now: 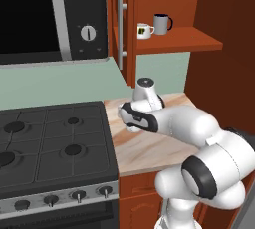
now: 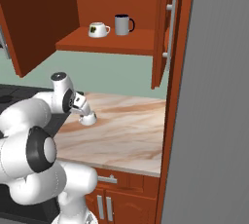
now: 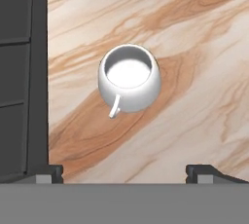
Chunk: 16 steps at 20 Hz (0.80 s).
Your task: Pick the mug on the counter and place it in the cabinet with the handle facing the right, like the mugs already inside.
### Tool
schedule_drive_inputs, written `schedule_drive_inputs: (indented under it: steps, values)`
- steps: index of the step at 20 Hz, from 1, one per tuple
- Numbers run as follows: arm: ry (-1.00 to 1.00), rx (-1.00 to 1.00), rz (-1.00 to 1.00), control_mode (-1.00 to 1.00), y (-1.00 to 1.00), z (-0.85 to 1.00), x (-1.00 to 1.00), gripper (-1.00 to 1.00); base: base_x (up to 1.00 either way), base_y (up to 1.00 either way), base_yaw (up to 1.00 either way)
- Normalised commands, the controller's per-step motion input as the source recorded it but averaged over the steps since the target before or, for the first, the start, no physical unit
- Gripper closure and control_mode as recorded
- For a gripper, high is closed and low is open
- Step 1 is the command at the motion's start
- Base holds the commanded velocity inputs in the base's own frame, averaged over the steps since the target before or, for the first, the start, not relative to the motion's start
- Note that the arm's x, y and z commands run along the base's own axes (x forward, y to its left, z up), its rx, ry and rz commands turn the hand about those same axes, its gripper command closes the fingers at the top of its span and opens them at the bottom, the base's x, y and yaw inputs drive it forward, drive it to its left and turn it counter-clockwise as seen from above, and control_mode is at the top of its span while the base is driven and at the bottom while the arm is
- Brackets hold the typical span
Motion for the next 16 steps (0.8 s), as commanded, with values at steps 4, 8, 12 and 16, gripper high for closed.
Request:
schedule_drive_inputs:
  steps: [4,8,12,16]
  values:
    - [0.0,0.0,0.0,-1.0,0.03,-0.17,0.07,-1.0,0.0,0.0,0.0]
    - [0.0,0.0,0.0,-1.0,0.02,-0.16,0.11,-1.0,0.0,0.0,0.0]
    - [0.0,0.0,0.0,-1.0,0.06,-0.15,0.13,-1.0,0.0,0.0,0.0]
    - [0.0,0.0,0.0,-1.0,0.05,-0.13,0.15,-1.0,0.0,0.0,0.0]
